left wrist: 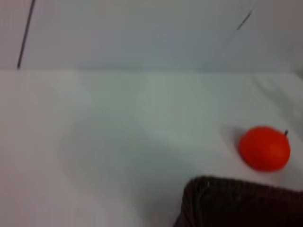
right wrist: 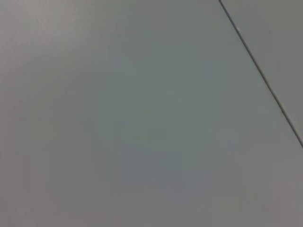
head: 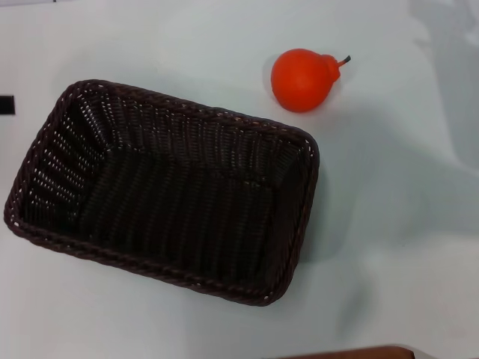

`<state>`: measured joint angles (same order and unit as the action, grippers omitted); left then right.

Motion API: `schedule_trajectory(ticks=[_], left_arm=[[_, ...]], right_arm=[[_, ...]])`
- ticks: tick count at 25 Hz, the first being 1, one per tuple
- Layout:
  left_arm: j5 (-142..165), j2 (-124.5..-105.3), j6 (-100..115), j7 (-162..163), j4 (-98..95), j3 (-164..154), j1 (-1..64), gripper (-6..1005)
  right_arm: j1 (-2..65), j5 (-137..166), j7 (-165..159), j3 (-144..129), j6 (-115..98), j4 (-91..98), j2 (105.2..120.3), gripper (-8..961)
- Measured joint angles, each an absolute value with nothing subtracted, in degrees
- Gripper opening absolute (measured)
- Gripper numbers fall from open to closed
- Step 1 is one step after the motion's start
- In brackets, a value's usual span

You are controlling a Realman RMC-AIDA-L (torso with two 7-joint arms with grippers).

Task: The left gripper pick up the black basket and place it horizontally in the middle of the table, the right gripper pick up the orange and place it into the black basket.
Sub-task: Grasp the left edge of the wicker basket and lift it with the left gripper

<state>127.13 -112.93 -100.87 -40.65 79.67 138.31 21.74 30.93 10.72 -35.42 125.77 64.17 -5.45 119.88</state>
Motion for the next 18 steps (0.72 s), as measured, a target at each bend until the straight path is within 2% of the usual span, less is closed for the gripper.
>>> schedule_trajectory(ticks=[10, 18], left_arm=[[140.76, -116.16, -102.27, -39.71, 78.3, 136.14, 27.8, 841], [143.81, -117.42, -101.41, -39.56, 75.36, 135.28, 30.44, 836]], right_arm=[[31.08, 10.72, -35.15, 125.76, 63.75, -5.45, 119.89, 659], [31.12, 10.72, -34.98, 126.23, 62.54, -5.45, 119.88, 659]])
